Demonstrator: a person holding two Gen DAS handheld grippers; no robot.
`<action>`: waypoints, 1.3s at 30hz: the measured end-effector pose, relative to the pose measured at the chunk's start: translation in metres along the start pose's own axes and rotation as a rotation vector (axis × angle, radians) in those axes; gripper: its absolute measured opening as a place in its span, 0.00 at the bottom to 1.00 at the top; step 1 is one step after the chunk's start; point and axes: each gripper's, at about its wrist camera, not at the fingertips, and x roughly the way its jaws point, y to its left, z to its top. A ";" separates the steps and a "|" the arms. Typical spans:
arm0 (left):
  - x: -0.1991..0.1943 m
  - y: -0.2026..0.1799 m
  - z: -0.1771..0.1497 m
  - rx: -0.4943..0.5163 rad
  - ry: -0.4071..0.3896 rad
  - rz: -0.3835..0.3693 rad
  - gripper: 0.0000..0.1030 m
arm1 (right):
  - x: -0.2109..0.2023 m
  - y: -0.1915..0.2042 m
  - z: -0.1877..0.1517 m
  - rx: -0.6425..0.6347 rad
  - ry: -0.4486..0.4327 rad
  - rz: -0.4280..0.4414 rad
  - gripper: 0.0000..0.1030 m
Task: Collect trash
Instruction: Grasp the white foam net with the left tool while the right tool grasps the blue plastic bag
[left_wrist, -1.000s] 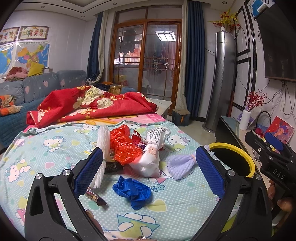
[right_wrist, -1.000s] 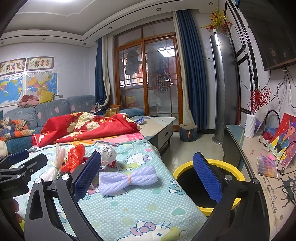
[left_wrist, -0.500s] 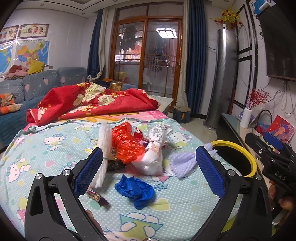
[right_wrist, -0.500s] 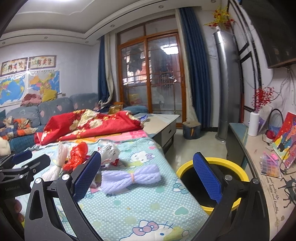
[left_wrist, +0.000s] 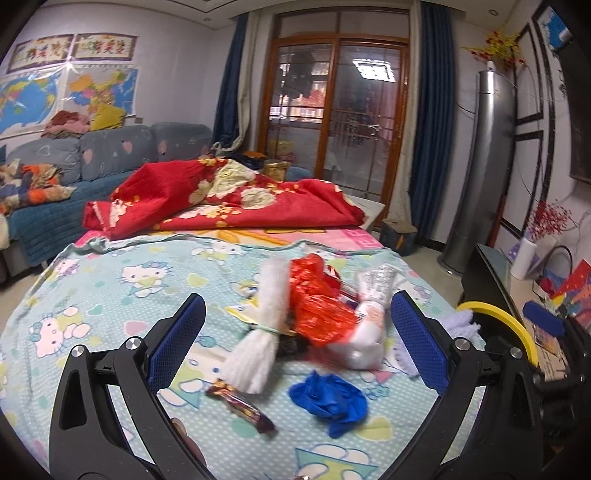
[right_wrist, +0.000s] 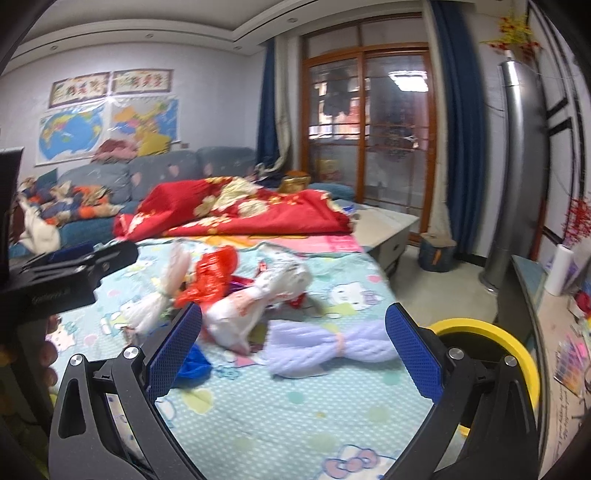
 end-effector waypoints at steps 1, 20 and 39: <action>0.001 0.005 0.002 -0.010 0.000 0.013 0.90 | 0.003 0.003 0.000 -0.003 0.010 0.015 0.94; 0.037 0.066 0.008 -0.074 0.138 0.041 0.90 | 0.083 0.061 -0.013 -0.094 0.280 0.266 0.92; 0.120 0.039 -0.004 -0.035 0.328 -0.073 0.60 | 0.115 0.069 -0.048 -0.066 0.461 0.397 0.40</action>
